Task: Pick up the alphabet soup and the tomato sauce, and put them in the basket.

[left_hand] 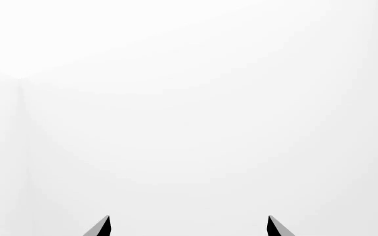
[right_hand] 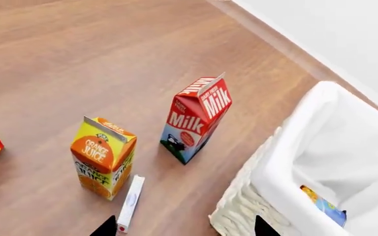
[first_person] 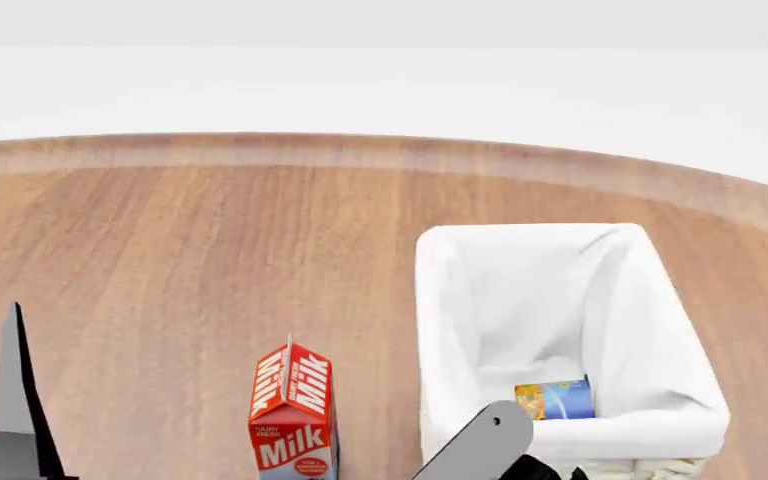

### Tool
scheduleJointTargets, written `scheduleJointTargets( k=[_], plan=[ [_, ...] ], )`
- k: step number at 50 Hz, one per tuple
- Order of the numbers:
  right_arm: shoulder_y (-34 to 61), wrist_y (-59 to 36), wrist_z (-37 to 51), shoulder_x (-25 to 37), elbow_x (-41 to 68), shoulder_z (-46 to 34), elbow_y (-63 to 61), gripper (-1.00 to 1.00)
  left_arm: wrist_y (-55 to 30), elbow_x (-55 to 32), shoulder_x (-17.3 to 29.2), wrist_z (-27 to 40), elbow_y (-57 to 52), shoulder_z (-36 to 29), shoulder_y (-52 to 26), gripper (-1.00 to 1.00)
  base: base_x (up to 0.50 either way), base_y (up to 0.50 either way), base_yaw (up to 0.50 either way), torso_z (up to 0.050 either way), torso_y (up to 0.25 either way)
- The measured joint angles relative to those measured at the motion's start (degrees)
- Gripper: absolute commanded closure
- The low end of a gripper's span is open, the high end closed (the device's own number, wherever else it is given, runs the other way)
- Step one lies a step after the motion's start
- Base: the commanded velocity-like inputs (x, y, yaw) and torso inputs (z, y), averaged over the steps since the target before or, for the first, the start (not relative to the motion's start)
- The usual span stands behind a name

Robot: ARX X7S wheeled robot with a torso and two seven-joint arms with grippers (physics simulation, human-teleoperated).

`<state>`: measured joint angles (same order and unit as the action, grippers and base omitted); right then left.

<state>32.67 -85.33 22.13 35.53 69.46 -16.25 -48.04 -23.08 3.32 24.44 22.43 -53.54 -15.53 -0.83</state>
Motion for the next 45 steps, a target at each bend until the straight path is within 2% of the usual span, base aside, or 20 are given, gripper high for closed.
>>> scheduleJointTargets(
  k=[10,29,45],
  plan=[
    [-4.1,0.4,1.3,2.3,0.8,-2.8,-1.3,-1.0,0.1,-0.1,0.1,0.1,0.1,0.0,0.0,-1.0,0.0,0.0,0.0,0.0,0.0],
    [-16.6,7.0,3.6,5.2,-5.7,-9.6,-3.8,-1.0,-0.4,-0.2,0.3,0.2,-0.5,0.0,0.0,-1.0,0.0,0.0,0.0,0.0,0.0],
    [-22.6,11.1,5.1,6.5,-9.5,-14.8,-4.6,-1.0,-0.6,-0.1,0.4,0.4,-0.8,-0.2,0.1,-1.0,0.0,0.0,0.0,0.0,0.0]
  ],
)
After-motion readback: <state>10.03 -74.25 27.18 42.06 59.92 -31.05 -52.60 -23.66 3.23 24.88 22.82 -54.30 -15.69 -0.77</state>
